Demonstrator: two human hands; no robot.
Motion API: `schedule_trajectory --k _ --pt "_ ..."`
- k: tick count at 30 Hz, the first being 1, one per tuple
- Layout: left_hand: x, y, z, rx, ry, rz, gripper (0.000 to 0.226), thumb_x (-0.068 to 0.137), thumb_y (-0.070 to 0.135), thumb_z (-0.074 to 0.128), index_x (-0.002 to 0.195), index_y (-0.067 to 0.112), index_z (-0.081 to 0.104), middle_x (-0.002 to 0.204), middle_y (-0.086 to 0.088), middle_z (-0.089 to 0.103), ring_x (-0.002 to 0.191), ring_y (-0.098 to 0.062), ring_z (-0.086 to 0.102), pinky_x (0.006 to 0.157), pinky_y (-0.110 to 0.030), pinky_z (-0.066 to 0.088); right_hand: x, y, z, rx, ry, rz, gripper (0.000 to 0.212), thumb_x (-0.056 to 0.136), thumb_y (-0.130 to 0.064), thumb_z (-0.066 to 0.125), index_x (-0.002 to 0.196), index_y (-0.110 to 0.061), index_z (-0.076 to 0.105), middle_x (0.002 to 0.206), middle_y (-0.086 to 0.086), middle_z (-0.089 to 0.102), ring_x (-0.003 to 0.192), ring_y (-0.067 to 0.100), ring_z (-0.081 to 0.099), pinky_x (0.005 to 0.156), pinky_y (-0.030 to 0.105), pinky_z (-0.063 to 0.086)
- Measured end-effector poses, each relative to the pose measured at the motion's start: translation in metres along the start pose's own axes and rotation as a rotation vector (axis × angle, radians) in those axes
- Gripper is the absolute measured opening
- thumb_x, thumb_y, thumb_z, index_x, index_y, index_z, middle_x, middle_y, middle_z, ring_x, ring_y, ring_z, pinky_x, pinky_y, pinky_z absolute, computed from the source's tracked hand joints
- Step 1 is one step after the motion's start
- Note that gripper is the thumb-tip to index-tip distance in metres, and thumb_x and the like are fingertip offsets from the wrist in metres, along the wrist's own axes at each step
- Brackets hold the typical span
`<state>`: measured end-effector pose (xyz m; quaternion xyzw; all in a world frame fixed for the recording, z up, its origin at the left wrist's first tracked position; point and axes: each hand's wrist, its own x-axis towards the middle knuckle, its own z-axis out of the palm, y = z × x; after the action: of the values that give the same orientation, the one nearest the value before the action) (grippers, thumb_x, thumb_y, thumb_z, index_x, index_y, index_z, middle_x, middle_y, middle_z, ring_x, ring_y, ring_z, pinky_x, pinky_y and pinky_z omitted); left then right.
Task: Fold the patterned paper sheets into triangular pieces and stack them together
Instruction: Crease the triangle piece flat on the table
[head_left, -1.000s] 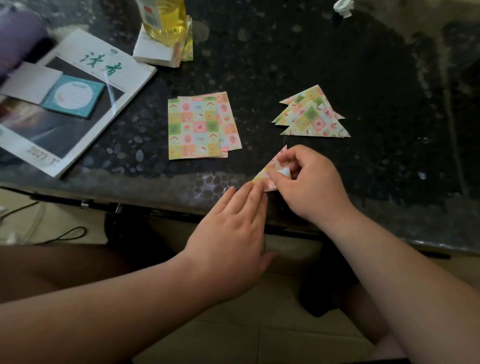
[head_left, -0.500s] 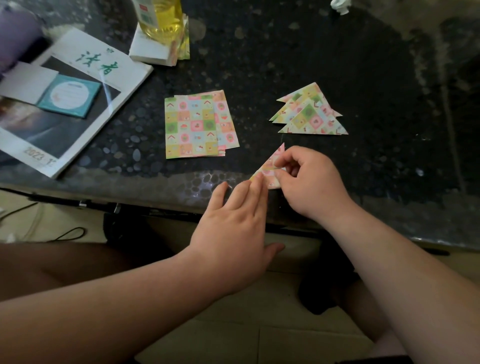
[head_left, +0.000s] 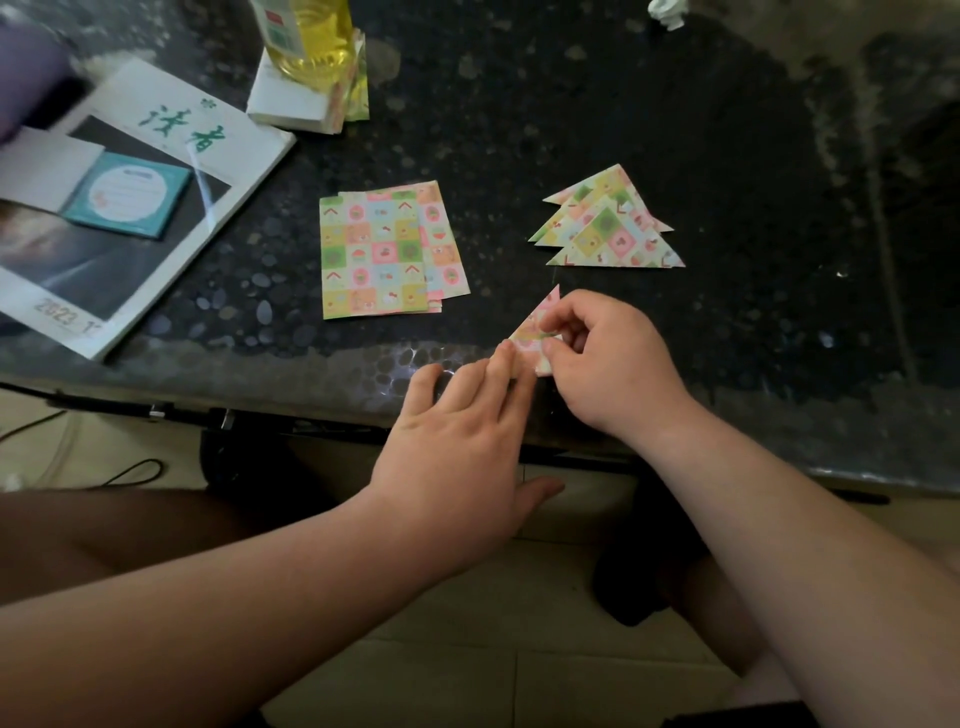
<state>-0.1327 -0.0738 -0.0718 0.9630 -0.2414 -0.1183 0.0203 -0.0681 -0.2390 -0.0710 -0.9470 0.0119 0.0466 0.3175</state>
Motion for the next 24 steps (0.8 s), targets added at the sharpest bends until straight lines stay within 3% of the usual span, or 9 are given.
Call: schedule_trajectory --k 3,5,10,15,18,24 --pt "0.005 0.002 0.002 0.031 0.010 0.010 0.099 0.088 0.081 0.040 0.159 0.014 0.030 0.161 -0.017 0.033 0.133 -0.031 0.039 0.114 -0.053 0.029 0.000 -0.001 0.000 -0.008 -0.013 0.008 0.013 0.092 -0.009 0.067 0.099 -0.019 0.070 0.083 -0.016 0.057 0.073 0.001 0.054 0.063 0.002 0.038" --pt "0.007 0.006 0.001 0.059 0.005 0.022 0.099 0.088 0.082 0.039 0.160 0.015 0.025 0.161 -0.021 0.029 0.135 -0.035 0.038 0.117 -0.053 0.024 0.001 -0.001 -0.002 -0.009 -0.027 0.016 0.014 0.092 -0.008 0.066 0.100 -0.019 0.070 0.083 -0.014 0.058 0.073 0.002 0.054 0.063 0.004 0.040" --pt "0.010 0.022 -0.003 0.111 -0.023 0.004 0.113 0.088 0.085 0.032 0.161 0.006 -0.004 0.163 -0.028 0.006 0.148 -0.041 0.015 0.123 -0.057 0.003 0.002 -0.002 -0.005 -0.009 -0.070 0.023 0.016 0.090 -0.009 0.066 0.100 -0.021 0.069 0.085 -0.012 0.061 0.074 0.002 0.055 0.063 0.008 0.038" --pt "0.011 0.031 0.001 0.087 -0.016 0.026 0.116 0.090 0.084 0.021 0.158 -0.003 -0.015 0.167 -0.024 -0.016 0.155 -0.037 -0.016 0.123 -0.056 -0.014 0.007 -0.002 -0.006 -0.001 -0.110 0.044 0.014 0.091 -0.014 0.067 0.095 -0.028 0.067 0.083 -0.013 0.061 0.072 0.002 0.055 0.064 0.012 0.039" --pt "0.010 0.035 0.003 0.042 -0.045 0.003 0.112 0.093 0.081 0.017 0.152 -0.005 -0.024 0.162 -0.026 -0.028 0.151 -0.037 -0.028 0.125 -0.048 -0.015 0.007 -0.002 -0.007 0.009 -0.118 0.062 0.015 0.091 -0.015 0.067 0.092 -0.030 0.066 0.084 -0.013 0.063 0.073 0.002 0.056 0.066 0.017 0.041" --pt "0.011 0.038 0.003 0.050 -0.064 -0.022 0.109 0.095 0.078 0.017 0.152 -0.005 -0.024 0.162 -0.028 -0.027 0.152 -0.040 -0.026 0.126 -0.050 -0.009 0.006 -0.003 -0.010 0.020 -0.114 0.068 0.013 0.091 -0.016 0.068 0.092 -0.028 0.065 0.084 -0.012 0.063 0.076 0.003 0.058 0.072 0.020 0.046"
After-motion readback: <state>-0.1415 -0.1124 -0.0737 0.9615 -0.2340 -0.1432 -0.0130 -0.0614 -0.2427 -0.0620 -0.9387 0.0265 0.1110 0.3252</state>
